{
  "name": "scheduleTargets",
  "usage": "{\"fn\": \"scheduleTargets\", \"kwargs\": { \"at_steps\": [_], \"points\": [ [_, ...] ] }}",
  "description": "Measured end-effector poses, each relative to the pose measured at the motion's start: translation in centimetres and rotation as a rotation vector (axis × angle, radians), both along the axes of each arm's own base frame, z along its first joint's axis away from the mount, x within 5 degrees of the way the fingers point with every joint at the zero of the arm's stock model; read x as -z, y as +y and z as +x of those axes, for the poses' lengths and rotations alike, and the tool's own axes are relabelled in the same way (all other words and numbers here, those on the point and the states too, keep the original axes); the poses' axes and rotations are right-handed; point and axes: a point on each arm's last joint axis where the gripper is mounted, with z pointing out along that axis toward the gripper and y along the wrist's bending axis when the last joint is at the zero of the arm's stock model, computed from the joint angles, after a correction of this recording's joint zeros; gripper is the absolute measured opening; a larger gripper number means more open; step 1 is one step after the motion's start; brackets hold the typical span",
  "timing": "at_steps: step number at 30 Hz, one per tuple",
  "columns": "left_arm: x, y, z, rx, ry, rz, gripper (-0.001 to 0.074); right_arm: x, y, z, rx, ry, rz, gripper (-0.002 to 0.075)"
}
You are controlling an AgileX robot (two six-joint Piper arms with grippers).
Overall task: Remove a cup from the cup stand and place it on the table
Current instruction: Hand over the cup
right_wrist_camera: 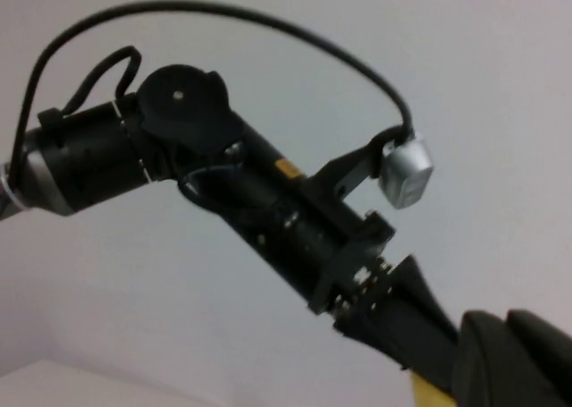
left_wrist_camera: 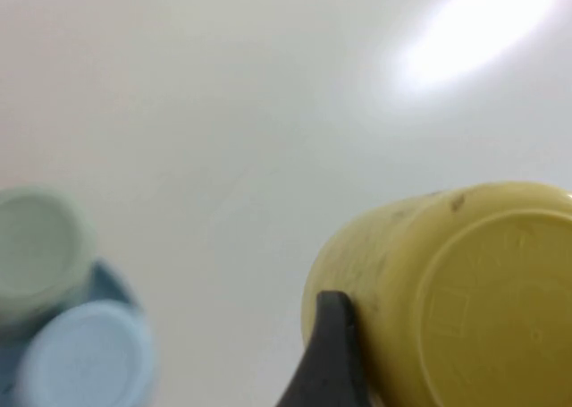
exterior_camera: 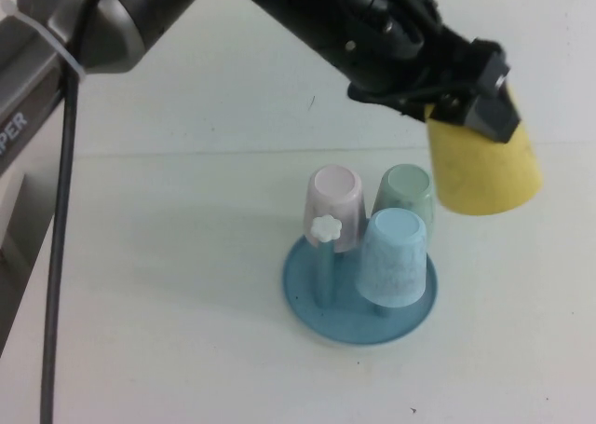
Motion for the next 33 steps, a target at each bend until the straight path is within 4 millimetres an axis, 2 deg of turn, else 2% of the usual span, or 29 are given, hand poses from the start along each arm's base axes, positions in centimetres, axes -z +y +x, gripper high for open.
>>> {"fn": "scheduleTargets", "kwargs": {
  "at_steps": [4, 7, 11, 14, 19, 23, 30, 33],
  "points": [
    [-2.2, -1.2, -1.0, 0.060, 0.063, -0.241, 0.0546, 0.0, 0.2, -0.2, -0.034, -0.002, -0.005, 0.0099],
    [-3.8, -1.9, -1.6, 0.111, 0.102, -0.423, 0.0546, 0.0, 0.3, -0.3, -0.046, -0.001, -0.004, 0.0237],
    [-5.5, -2.3, -2.3, 0.179, 0.147, -0.607, 0.0546, 0.0, 0.4, -0.3, -0.052, 0.002, -0.001, 0.0457],
    [-6.2, -2.3, -2.6, 0.211, 0.166, -0.679, 0.0545, 0.0, 0.3, -0.2, -0.051, 0.015, 0.017, 0.0522],
    [-6.3, -2.3, -3.0, 0.255, 0.187, -0.683, 0.0546, 0.0, -0.2, 0.1, 0.004, 0.041, 0.057, 0.0521],
    [-6.2, -2.7, -3.8, 0.302, 0.202, -0.674, 0.0546, 0.0, -0.5, 0.3, 0.041, 0.049, 0.072, 0.0480],
    [-6.0, -4.7, -6.2, 0.388, 0.227, -0.658, 0.0546, 0.0, -0.5, 0.4, 0.048, 0.049, 0.080, 0.0419],
    [-5.6, -5.2, -6.3, 0.400, 0.230, -0.652, 0.0545, 0.0, -0.5, 0.4, 0.049, 0.048, 0.078, 0.0358]
  ]
}}
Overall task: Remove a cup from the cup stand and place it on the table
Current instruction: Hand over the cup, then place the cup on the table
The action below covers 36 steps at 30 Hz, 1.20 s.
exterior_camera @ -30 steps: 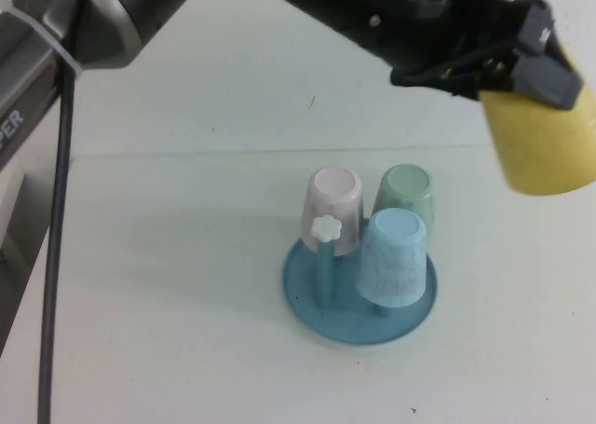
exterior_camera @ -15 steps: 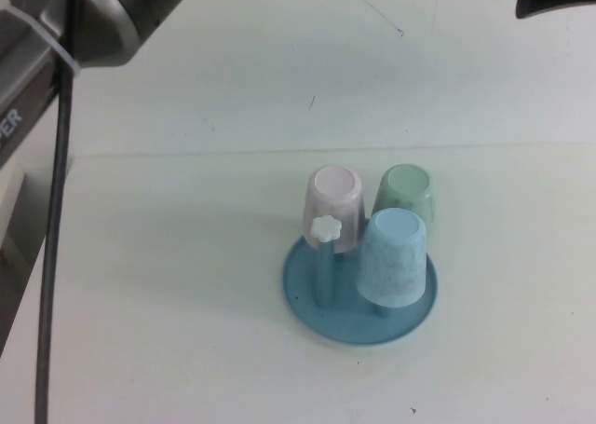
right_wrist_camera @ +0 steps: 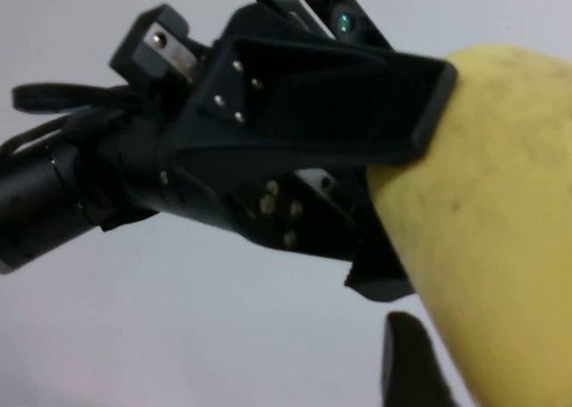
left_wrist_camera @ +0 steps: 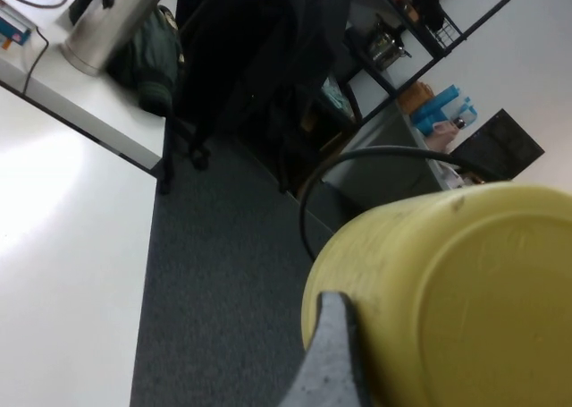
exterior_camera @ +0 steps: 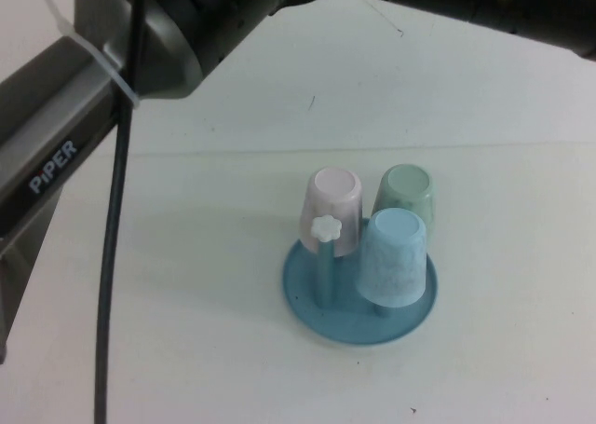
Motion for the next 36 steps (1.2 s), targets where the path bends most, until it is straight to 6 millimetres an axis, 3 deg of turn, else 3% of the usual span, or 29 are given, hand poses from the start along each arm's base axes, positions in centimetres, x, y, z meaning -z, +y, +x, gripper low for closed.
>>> {"fn": "scheduleTargets", "kwargs": {
  "at_steps": [6, 9, 13, 17, 20, 22, 24, 26, 30, 36],
  "points": [
    [0.7, -0.4, 0.5, -0.005, -0.040, -0.005, 0.0546, 0.0, 0.0, 0.0, 0.015, -0.032, -0.049, 0.0079],
    [0.6, -0.4, 0.5, 0.002, -0.039, -0.012, 0.0549, 0.0, 0.1, -0.1, 0.004, -0.046, -0.070, 0.0047],
    [1.1, -0.4, 0.4, 0.031, -0.070, 0.013, 0.0647, 0.0, 0.0, 0.0, 0.020, -0.056, -0.083, 0.0028],
    [1.3, 0.3, 0.7, 0.041, -0.080, 0.048, 0.0678, 0.1, -0.3, 0.5, 0.054, -0.035, -0.076, 0.0026],
    [1.2, 1.7, 1.5, -0.032, -0.122, 0.136, 0.0577, 0.2, 0.1, 1.3, -0.002, 0.016, -0.073, 0.0026],
    [1.1, 2.8, 1.9, -0.094, -0.156, 0.208, 0.0422, 0.0, 0.5, 1.8, -0.058, 0.046, -0.116, 0.0026],
    [0.9, 4.0, 2.0, -0.159, -0.196, 0.295, 0.0222, -0.4, 0.7, 2.6, -0.084, 0.096, -0.176, 0.0026],
    [0.8, 4.9, 2.1, -0.231, -0.236, 0.382, 0.0106, -0.8, 0.8, 3.3, -0.102, 0.146, -0.244, 0.0025],
    [0.2, 6.9, 2.1, -0.374, -0.331, 0.523, 0.0023, -1.5, 0.7, 5.2, -0.139, 0.308, -0.410, 0.0025],
    [-1.3, 10.5, 0.7, -0.533, -0.473, 0.652, 0.0003, -0.6, 0.5, 8.9, -0.286, 0.614, -0.577, 0.0025]
  ]
}}
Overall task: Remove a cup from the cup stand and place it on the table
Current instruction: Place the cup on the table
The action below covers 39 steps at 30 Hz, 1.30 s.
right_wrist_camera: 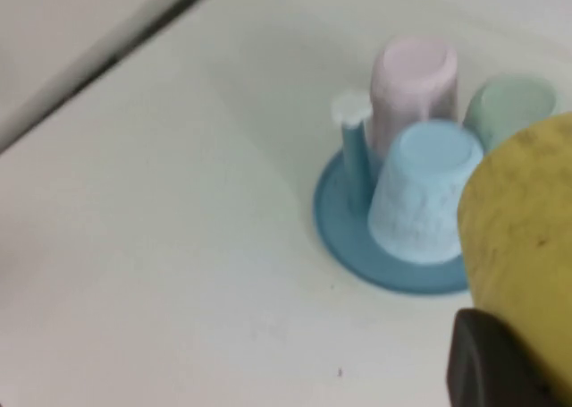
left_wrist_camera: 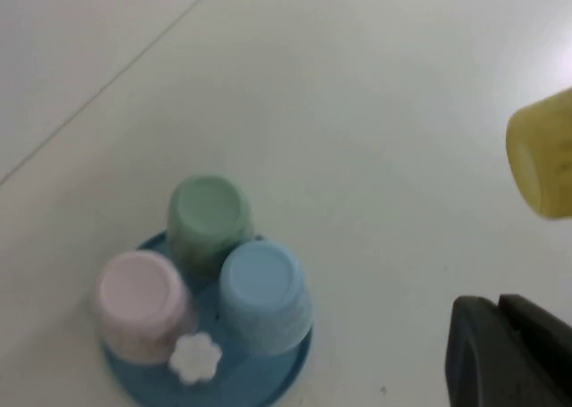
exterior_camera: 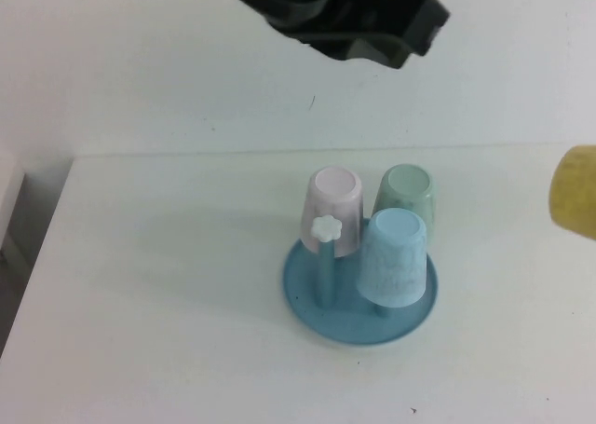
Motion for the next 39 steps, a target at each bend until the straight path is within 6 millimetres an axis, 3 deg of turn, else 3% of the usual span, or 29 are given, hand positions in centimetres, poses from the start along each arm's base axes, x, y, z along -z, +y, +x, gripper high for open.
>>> {"fn": "scheduleTargets", "kwargs": {
  "at_steps": [5, 11, 16, 26, 32, 39],
  "points": [
    [0.9, 3.2, -2.5, -0.057, -0.028, 0.107, 0.0000, 2.5, -0.7, 2.7, -0.006, 0.144, -0.100, 0.0024],
    [5.1, 6.5, -5.8, -0.081, 0.044, 0.241, 0.0000, 4.7, -2.0, 4.5, 0.066, 0.245, -0.240, 0.0024],
    [8.7, 8.3, -8.2, -0.095, 0.130, 0.291, -0.0001, 6.4, -1.0, 6.4, 0.050, 0.272, -0.276, 0.0024],
    [11.6, 9.1, -9.3, -0.164, 0.178, 0.251, -0.0001, 12.4, 3.1, 11.0, -0.062, 0.432, -0.619, 0.0024],
    [11.5, 9.0, -9.2, -0.170, 0.160, 0.230, -0.0001, 15.4, 4.8, 13.5, -0.096, 0.505, -0.660, 0.0024],
    [11.5, 9.0, -9.2, -0.171, 0.159, 0.228, -0.0001, 17.8, 5.1, 15.1, -0.072, 0.603, -0.686, 0.0033]
  ]
}}
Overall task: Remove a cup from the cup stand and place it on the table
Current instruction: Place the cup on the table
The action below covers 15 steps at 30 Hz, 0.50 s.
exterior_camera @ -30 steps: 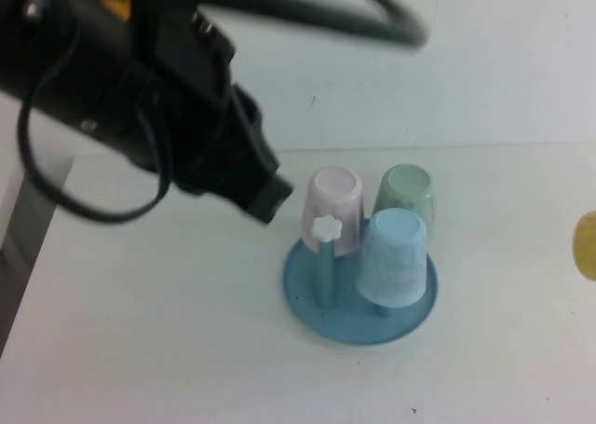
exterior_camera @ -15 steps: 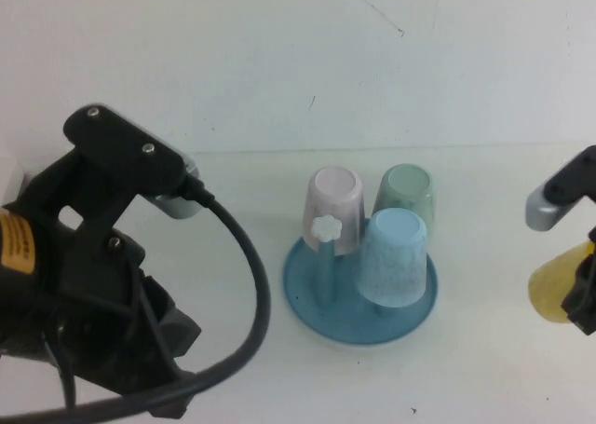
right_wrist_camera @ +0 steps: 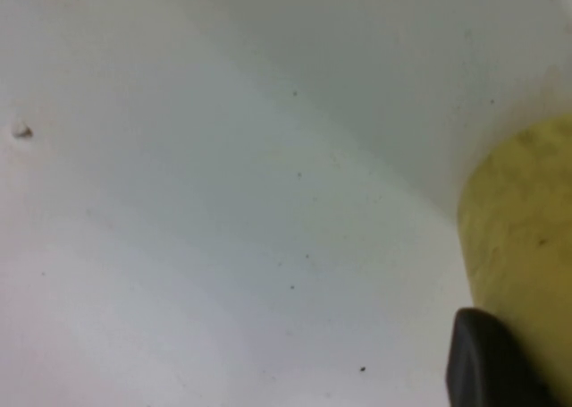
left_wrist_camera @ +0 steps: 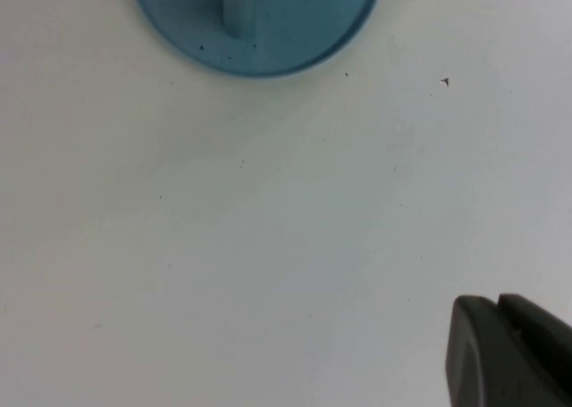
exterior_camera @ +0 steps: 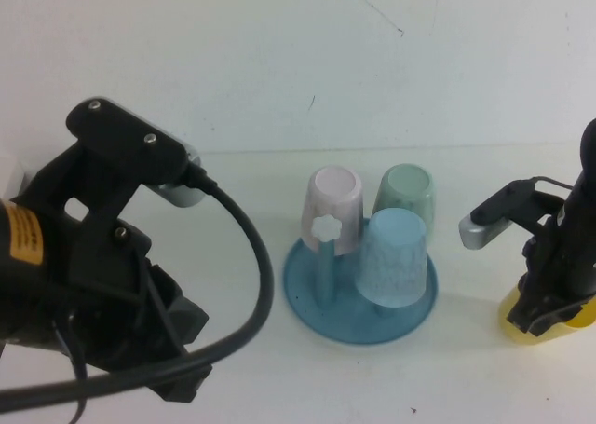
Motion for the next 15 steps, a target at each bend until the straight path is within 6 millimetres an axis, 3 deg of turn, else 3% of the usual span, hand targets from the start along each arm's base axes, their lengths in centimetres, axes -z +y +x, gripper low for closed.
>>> {"fn": "scheduleTargets", "kwargs": {
  "at_steps": [3, 9, 15],
  "points": [
    [0.0, 0.0, 0.0, -0.005, 0.003, -0.002, -0.0002, -0.2, 0.1, 0.2, 0.012, -0.003, 0.002, 0.0072],
    [0.0, 0.0, 0.1, -0.022, -0.004, -0.006, -0.0002, -1.0, 0.2, 0.7, 0.052, -0.018, 0.006, 0.0237],
    [0.1, 0.6, 0.4, -0.058, -0.035, 0.045, -0.0002, -2.8, 0.1, 0.6, 0.060, -0.069, 0.020, 0.0272]
  ]
}}
